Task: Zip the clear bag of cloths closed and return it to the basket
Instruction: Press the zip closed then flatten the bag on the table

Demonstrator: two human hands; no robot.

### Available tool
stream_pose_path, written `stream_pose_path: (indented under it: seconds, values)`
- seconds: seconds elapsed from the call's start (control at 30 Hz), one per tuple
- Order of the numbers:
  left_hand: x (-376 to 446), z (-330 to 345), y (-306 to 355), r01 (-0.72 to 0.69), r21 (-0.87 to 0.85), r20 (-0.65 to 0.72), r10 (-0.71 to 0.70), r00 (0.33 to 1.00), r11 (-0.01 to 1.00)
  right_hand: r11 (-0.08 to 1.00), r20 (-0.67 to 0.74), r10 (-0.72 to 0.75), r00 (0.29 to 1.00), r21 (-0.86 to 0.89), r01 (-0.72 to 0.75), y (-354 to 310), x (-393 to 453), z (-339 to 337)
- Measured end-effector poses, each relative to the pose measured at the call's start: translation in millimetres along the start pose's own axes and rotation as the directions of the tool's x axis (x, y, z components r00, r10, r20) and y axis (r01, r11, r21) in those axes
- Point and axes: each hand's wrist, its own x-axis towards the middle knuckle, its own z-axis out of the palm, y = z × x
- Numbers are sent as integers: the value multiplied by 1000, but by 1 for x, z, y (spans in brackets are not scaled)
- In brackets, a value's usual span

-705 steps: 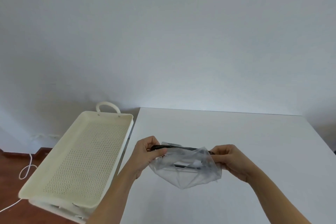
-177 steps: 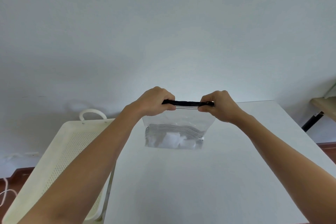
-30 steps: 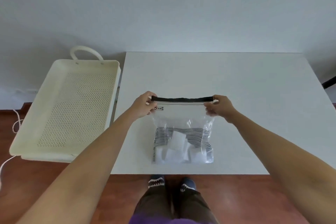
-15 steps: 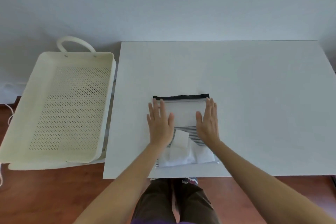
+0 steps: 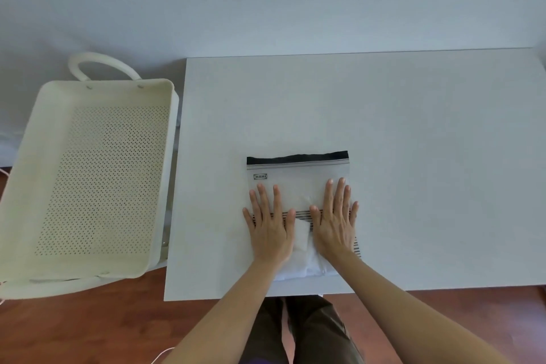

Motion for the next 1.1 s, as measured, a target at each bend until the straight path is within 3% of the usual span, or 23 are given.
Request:
stream_pose_path:
  seconds: [1.1]
  values:
    - [6, 17, -4, 22, 81, -76, -16, 997, 996, 995, -22, 44, 999, -94, -46, 0, 9, 11]
